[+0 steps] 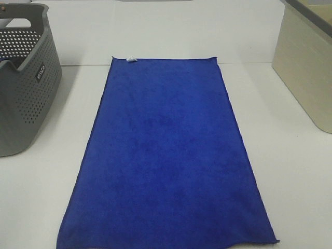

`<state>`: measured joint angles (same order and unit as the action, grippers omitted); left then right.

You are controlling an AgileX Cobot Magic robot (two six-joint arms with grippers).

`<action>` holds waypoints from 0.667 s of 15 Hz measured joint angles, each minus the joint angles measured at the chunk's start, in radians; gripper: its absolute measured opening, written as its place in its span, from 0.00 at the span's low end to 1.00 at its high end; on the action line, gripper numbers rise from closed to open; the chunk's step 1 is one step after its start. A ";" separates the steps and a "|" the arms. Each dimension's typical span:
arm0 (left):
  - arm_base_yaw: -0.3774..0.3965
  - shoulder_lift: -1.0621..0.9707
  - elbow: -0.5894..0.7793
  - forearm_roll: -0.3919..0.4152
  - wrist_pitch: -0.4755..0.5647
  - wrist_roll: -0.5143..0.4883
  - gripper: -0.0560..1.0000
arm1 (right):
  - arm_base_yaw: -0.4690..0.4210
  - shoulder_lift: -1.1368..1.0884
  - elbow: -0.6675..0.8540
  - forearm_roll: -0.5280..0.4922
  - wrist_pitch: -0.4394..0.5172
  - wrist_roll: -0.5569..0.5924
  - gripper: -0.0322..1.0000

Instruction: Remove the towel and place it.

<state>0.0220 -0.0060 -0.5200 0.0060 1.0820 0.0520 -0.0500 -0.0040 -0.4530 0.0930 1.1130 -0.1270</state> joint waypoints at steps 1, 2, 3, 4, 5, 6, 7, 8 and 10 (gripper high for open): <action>0.000 0.000 0.000 0.000 0.000 0.000 0.74 | 0.000 0.000 0.000 0.000 0.000 0.000 0.80; 0.000 0.000 0.000 0.000 0.000 0.000 0.74 | 0.000 0.000 0.000 0.000 0.000 0.000 0.80; 0.000 0.000 0.000 -0.006 0.000 0.000 0.74 | 0.000 0.000 0.000 0.000 0.000 0.000 0.80; 0.000 0.000 0.000 -0.006 0.000 0.000 0.74 | 0.000 0.000 0.000 0.000 0.000 0.000 0.80; 0.000 0.000 0.000 -0.006 0.000 0.000 0.74 | 0.000 0.000 0.000 0.000 0.000 0.000 0.80; 0.000 0.000 0.000 0.000 0.000 0.000 0.74 | 0.000 0.000 0.000 0.000 0.000 0.000 0.80; 0.000 0.000 0.000 -0.006 0.000 0.000 0.74 | 0.000 0.000 0.000 0.000 0.000 0.000 0.80; 0.000 0.000 0.000 -0.006 0.000 0.000 0.74 | 0.000 0.000 0.000 0.000 0.000 0.000 0.80; 0.000 0.000 0.000 -0.006 0.000 0.000 0.74 | 0.000 0.000 0.000 0.000 0.000 0.000 0.80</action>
<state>0.0220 -0.0060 -0.5200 0.0000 1.0820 0.0520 -0.0500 -0.0040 -0.4530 0.0930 1.1130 -0.1270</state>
